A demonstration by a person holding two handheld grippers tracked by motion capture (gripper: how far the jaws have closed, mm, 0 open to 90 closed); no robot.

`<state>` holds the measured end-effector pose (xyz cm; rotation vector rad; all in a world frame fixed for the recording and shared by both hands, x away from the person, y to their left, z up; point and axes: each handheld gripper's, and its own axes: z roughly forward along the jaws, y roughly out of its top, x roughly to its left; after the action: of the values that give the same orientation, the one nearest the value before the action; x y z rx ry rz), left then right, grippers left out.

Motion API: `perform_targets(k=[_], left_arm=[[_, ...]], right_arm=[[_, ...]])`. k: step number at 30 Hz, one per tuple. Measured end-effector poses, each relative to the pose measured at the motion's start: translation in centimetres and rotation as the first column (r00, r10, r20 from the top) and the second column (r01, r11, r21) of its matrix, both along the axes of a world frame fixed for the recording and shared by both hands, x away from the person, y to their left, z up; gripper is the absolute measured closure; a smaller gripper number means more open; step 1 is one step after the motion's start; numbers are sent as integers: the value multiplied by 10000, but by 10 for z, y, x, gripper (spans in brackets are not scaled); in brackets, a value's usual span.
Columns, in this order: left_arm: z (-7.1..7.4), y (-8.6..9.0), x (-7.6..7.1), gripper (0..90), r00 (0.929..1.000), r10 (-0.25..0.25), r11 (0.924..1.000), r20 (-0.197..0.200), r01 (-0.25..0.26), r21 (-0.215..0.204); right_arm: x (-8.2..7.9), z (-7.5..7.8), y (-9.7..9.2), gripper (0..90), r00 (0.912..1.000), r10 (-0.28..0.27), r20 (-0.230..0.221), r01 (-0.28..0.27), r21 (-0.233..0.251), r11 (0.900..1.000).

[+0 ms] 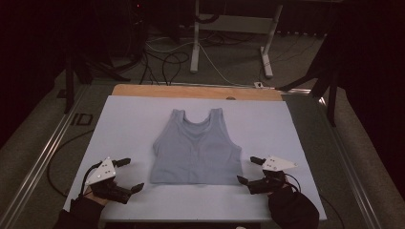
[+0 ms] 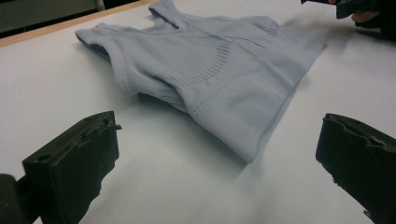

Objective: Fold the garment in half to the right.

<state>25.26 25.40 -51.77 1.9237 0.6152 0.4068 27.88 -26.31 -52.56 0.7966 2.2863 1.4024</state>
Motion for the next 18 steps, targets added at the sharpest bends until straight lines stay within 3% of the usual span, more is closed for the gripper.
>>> perform_targets(k=[7, 15, 18], left_arm=[[-1, -1, 0, 5, 10000, 9, 9999, 29, -9, 110], [0, -2, 0, 5, 10000, -21, 9999, 52, 20, 134], [0, -3, 0, 5, 10000, -80, 9999, 30, 80, 146]], right_arm=[[0, 1, -1, 90, 9998, -65, -162, 68, 209, 9998], [-1, 1, 2, 90, 9999, -56, -105, 57, 61, 10000], [-1, 4, 2, 90, 9999, -111, -36, 112, 284, 9995]])
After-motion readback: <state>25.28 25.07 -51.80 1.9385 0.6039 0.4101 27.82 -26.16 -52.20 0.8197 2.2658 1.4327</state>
